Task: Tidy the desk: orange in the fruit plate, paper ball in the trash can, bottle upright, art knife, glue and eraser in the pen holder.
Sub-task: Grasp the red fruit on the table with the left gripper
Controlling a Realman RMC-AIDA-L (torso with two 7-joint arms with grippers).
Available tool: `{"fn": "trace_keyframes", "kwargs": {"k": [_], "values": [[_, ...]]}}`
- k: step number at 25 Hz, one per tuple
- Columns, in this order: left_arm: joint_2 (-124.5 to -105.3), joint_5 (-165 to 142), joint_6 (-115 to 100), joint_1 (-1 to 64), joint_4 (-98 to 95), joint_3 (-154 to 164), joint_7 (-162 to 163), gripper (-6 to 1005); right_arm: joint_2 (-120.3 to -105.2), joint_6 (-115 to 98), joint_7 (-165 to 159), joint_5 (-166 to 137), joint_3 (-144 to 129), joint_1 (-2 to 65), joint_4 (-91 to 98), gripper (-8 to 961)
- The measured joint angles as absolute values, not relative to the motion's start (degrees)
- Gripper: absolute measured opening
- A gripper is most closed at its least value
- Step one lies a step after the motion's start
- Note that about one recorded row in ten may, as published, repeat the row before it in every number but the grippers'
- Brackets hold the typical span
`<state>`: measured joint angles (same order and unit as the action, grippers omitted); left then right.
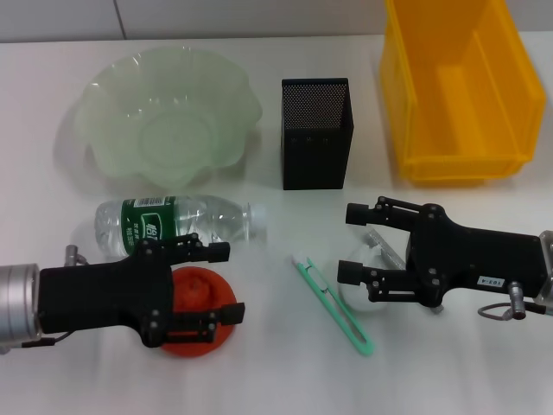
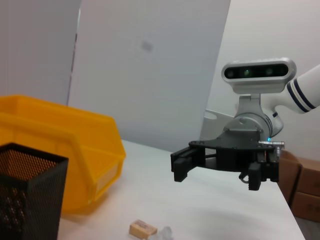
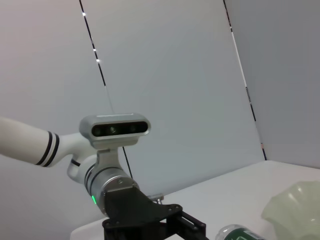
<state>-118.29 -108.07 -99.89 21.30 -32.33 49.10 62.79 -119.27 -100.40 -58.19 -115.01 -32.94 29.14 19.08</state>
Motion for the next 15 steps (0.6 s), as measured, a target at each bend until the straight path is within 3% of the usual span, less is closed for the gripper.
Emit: {"fn": "trace_keyframes", "kwargs": {"k": [15], "values": [[-118.40, -108.01, -100.18, 21.15, -32.08, 48.70, 61.82, 798, -119.36, -100.28, -57.72, -114.86, -32.43, 28.71, 19.01, 821]]}}
